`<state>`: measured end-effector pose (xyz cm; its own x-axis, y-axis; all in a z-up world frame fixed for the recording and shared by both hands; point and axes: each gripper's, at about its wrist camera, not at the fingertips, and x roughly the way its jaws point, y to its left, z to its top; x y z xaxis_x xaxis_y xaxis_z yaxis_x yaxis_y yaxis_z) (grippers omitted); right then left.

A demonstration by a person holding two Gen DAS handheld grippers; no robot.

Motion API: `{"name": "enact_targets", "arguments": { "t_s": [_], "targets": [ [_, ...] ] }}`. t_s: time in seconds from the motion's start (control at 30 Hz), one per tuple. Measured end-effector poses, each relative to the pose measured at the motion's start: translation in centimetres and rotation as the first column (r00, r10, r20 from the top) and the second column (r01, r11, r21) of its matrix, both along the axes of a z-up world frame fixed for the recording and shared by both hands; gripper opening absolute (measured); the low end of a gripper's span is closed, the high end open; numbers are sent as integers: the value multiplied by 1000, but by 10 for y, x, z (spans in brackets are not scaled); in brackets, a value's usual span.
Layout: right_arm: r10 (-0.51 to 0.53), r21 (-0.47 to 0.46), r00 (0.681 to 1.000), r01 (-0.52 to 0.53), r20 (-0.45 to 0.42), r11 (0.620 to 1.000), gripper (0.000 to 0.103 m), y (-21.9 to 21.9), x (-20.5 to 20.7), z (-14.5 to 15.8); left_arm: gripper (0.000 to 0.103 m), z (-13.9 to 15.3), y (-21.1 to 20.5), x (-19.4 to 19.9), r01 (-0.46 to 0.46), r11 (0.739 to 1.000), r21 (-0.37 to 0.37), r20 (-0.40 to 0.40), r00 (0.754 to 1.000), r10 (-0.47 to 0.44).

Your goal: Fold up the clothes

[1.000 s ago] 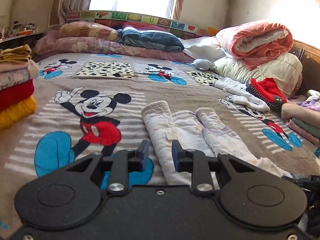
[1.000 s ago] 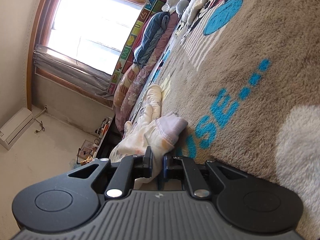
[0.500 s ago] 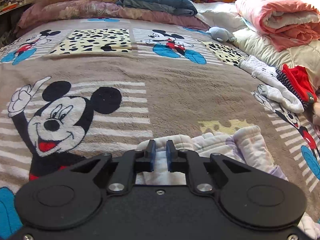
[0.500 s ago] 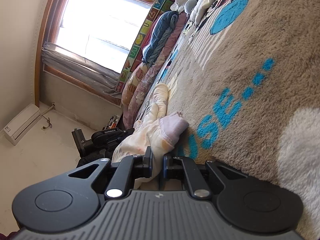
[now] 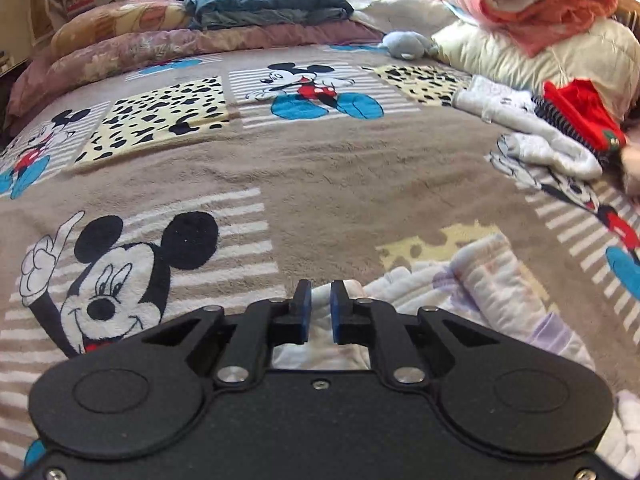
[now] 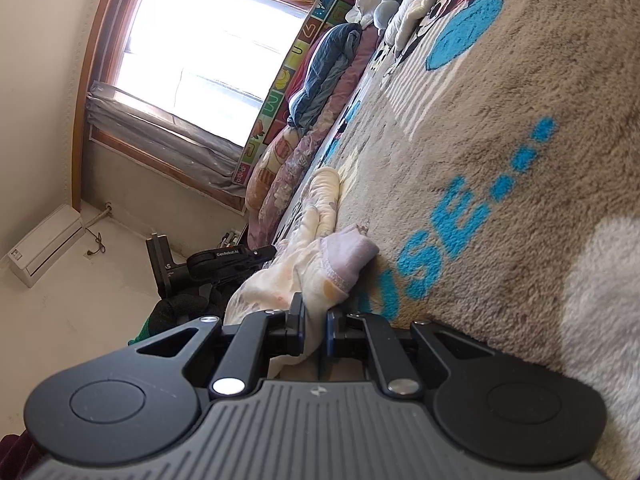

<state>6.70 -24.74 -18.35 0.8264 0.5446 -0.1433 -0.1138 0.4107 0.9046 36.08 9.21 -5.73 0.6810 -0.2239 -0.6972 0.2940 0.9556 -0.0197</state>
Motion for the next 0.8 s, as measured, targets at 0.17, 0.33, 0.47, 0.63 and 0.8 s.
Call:
{"name": "enact_targets", "arguments": {
  "t_s": [0.17,0.33,0.47,0.63,0.8],
  "targets": [
    [0,-1,1000,0,1,1000,10,1,-1,0,7,-30,-23,6,16,996,83,-55,998,-11],
    [0,-7,1000,0,3,1000,10,3,0,0,7,-25,-37,8,30,984,178,-72,997,-17],
    [0,-10,1000,0,9,1000,10,4,-1,1,8,2,-20,-14,3,998,59,-11,1000,-2],
    [1,-14,1000,-1,18,1000,11,5,-1,2,8,29,8,-69,-47,998,-44,65,997,50],
    [1,-13,1000,-1,20,1000,11,4,-2,2,8,32,36,-158,-122,982,-148,121,983,140]
  ]
}}
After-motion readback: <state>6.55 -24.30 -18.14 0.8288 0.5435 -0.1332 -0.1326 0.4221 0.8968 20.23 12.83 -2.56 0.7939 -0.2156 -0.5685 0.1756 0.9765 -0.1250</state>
